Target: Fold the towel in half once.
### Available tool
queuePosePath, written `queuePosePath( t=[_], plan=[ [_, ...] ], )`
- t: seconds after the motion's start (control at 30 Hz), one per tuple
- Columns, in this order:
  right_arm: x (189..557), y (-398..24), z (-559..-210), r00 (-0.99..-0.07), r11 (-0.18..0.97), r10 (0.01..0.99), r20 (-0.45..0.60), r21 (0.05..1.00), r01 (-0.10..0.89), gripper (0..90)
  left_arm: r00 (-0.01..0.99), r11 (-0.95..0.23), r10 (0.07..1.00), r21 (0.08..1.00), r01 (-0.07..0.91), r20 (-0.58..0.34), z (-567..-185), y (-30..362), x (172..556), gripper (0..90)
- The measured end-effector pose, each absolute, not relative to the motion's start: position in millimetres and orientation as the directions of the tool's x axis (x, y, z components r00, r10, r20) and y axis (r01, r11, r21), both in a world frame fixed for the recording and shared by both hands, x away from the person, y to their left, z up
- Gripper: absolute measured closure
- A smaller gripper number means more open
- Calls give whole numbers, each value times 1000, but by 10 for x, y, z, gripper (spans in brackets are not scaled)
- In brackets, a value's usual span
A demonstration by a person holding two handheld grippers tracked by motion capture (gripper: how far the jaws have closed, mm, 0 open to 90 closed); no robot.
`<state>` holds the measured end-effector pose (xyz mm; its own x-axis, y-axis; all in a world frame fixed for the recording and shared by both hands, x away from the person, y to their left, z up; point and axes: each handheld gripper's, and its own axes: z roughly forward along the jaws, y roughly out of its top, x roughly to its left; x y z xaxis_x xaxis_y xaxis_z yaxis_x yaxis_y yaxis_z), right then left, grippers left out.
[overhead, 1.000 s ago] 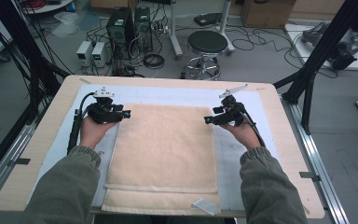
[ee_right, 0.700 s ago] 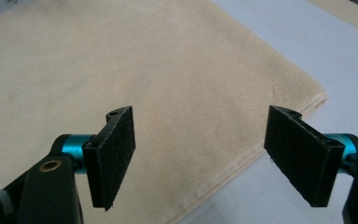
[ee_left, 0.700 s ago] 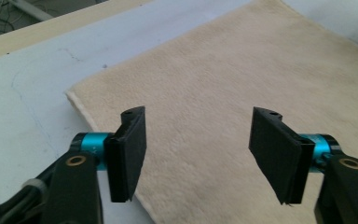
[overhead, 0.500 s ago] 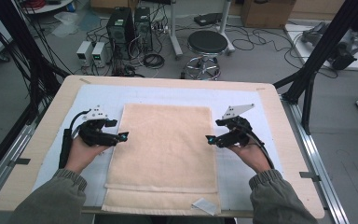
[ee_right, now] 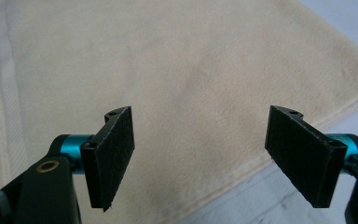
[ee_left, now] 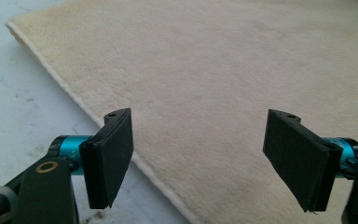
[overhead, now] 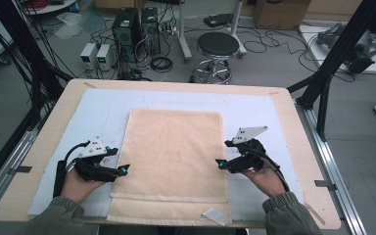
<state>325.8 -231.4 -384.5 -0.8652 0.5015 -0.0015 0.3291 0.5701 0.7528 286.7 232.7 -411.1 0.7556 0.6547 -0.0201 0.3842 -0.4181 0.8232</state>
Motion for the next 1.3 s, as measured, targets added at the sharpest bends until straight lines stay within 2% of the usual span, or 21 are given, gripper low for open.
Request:
queuePosePath(
  t=[0.2,0.33,0.63,0.93,1.07,1.13,1.3],
  plan=[
    [3129,-2322,-3992,-868,568,496,8,753,332,257,773,-439,634,817,374,-13,-4167,2298,2759,279],
    [3054,-2294,-4106,-877,576,481,3,753,319,341,787,-452,616,806,382,-27,-4242,2273,2730,334],
    [3112,-2239,-4358,-882,611,469,44,705,360,525,803,-494,594,766,411,-49,-4387,2224,2763,506],
    [3099,-2237,-4364,-883,611,468,31,711,348,684,790,-503,613,759,413,-23,-4382,2198,2767,640],
    [3096,-2233,-4358,-883,612,468,32,709,350,781,796,-508,604,760,405,-20,-4373,2185,2761,768],
    [3095,-2228,-4350,-887,619,461,30,706,345,823,797,-516,603,759,397,-7,-4363,2176,2756,803],
    [3100,-2231,-4301,-892,622,452,18,710,330,847,796,-501,605,771,394,-14,-4317,2197,2745,848]
  ],
)
